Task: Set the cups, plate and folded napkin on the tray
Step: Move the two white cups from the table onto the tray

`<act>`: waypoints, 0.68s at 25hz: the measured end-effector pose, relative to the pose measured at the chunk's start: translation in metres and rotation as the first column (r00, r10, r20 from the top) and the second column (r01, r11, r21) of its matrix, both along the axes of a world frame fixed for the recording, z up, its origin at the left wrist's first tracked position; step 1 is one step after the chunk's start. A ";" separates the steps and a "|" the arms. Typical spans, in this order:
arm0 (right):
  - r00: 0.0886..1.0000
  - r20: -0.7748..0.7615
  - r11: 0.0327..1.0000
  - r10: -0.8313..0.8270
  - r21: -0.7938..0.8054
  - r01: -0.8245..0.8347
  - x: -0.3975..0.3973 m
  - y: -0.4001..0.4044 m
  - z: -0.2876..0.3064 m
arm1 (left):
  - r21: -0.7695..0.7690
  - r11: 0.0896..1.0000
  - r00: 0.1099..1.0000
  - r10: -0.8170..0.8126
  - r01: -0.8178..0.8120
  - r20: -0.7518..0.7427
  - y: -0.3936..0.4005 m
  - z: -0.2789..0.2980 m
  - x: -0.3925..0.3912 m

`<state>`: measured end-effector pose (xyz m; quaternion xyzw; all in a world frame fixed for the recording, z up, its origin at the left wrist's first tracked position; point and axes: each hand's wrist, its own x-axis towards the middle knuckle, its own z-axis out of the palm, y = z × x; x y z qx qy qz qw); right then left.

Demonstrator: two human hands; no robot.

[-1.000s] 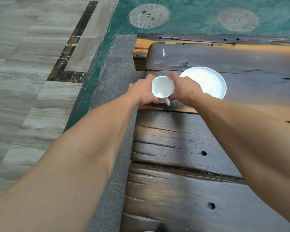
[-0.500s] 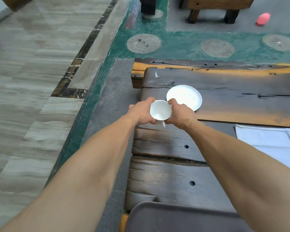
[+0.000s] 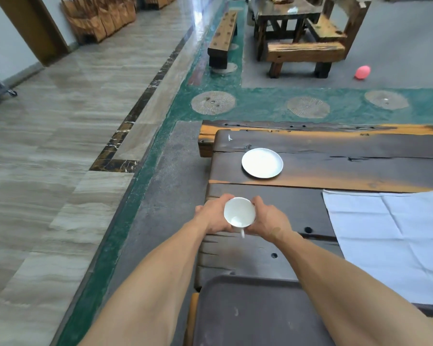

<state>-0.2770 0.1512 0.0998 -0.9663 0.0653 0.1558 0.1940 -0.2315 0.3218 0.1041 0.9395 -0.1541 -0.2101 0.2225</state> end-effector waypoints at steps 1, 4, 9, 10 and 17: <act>1.000 -0.015 1.000 -0.002 0.002 0.002 -0.014 0.003 -0.001 | -0.007 1.000 1.000 0.001 -0.001 -0.015 0.003 0.000 -0.013; 0.999 -0.050 1.000 0.007 -0.001 -0.008 -0.047 0.011 -0.008 | 0.025 1.000 0.999 -0.006 0.007 -0.047 0.010 -0.007 -0.046; 0.996 -0.089 0.999 0.018 0.041 -0.015 -0.096 0.021 -0.025 | 0.039 0.999 0.996 0.012 -0.008 -0.087 0.021 -0.027 -0.096; 0.994 -0.105 0.999 0.019 0.047 -0.014 -0.105 0.024 -0.030 | 0.043 0.999 0.995 0.019 -0.015 -0.102 0.024 -0.031 -0.106; 0.986 -0.165 0.994 0.003 0.109 0.015 -0.158 0.038 -0.062 | 0.095 0.995 0.986 0.026 -0.011 -0.163 0.039 -0.062 -0.154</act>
